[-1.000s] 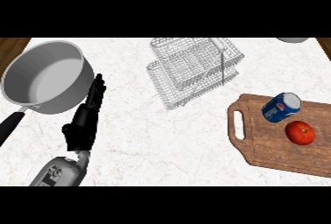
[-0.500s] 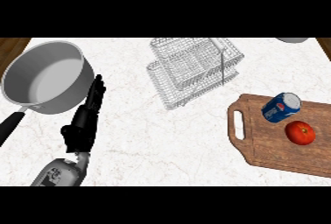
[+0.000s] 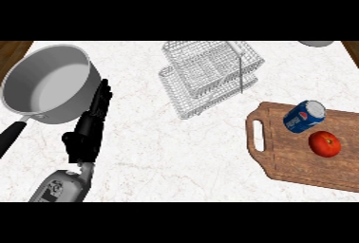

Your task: Pick the tomato from the cutting board and place it in the tiered basket

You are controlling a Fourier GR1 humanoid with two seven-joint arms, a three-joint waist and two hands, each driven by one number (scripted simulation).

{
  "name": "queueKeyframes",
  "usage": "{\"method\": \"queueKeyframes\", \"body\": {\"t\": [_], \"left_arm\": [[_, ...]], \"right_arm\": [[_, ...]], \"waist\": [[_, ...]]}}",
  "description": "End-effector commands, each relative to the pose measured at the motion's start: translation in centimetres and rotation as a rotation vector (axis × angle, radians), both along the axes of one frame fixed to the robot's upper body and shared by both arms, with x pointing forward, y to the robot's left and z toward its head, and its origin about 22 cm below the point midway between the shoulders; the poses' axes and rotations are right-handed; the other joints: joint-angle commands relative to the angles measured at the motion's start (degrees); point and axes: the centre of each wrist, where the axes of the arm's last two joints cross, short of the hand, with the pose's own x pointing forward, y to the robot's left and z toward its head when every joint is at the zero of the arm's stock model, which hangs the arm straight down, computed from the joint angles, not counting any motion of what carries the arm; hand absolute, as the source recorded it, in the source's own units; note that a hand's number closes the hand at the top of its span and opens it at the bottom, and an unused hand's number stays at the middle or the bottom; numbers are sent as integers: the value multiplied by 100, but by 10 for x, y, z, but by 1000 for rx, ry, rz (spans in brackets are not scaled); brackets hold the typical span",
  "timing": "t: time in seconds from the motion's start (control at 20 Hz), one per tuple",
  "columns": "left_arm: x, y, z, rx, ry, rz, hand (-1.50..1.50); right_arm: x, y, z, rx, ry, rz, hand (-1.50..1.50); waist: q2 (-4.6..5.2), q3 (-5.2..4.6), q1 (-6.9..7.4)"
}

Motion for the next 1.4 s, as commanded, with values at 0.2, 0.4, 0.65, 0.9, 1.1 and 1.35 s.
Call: {"method": "queueKeyframes", "body": {"t": [0.2,0.4,0.65,0.9,1.1,1.35], "left_arm": [[-5,-15,2,5,-13,5,0],[14,9,-7,-5,-2,27,0],[-3,-7,-16,-3,3,-4,0],[9,-5,-5,1,14,4,0],[-1,-3,-2,6,-6,3,0],[-18,1,-13,11,-9,27,0]], "right_arm": [[27,-14,-11,10,5,51,-150],[15,-32,-32,-14,3,-1,-150],[30,-30,-69,6,69,5,-150],[34,-27,-68,13,84,19,-150],[54,-26,-77,45,87,27,-150],[53,-9,-81,25,106,36,-150]], "waist": [[-5,-9,40],[-12,-11,-55],[0,-10,9],[-11,-10,-37],[1,-8,43],[-19,-12,3]]}}
